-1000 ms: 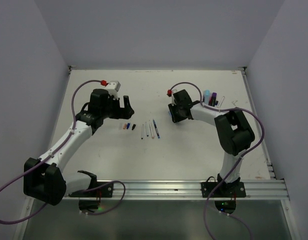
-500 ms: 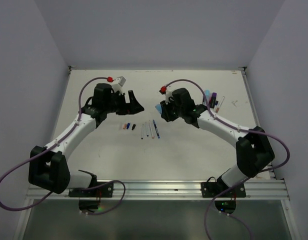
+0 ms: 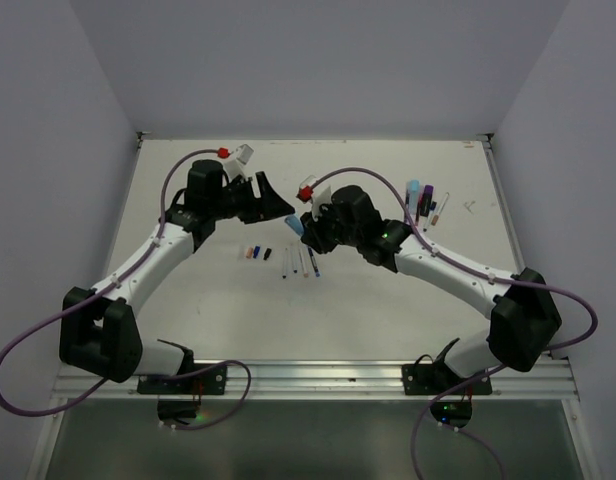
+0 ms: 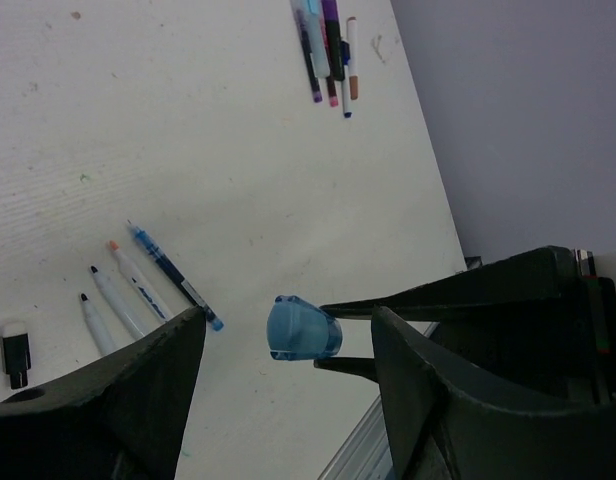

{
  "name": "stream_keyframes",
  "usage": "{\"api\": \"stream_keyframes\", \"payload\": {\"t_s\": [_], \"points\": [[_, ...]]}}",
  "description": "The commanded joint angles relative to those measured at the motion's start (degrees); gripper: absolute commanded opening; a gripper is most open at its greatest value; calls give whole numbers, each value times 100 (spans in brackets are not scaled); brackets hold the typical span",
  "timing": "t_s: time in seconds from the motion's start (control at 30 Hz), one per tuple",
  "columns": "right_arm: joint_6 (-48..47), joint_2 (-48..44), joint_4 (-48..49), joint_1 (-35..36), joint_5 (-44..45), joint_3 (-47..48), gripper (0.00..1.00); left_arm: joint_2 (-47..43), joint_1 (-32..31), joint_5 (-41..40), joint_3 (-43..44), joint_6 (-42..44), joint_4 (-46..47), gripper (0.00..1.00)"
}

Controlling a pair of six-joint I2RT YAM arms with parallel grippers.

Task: Open the pen caps

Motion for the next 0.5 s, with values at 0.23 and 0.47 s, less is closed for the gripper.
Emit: {"api": "stream_keyframes", "payload": {"t_s": [0.23, 0.47], "points": [[-203, -128, 413, 253, 50, 180, 15, 179, -147, 105, 230, -174, -51, 59], [-212, -163, 484, 279, 103, 127, 15, 179, -147, 140, 309, -104, -209, 46]]}}
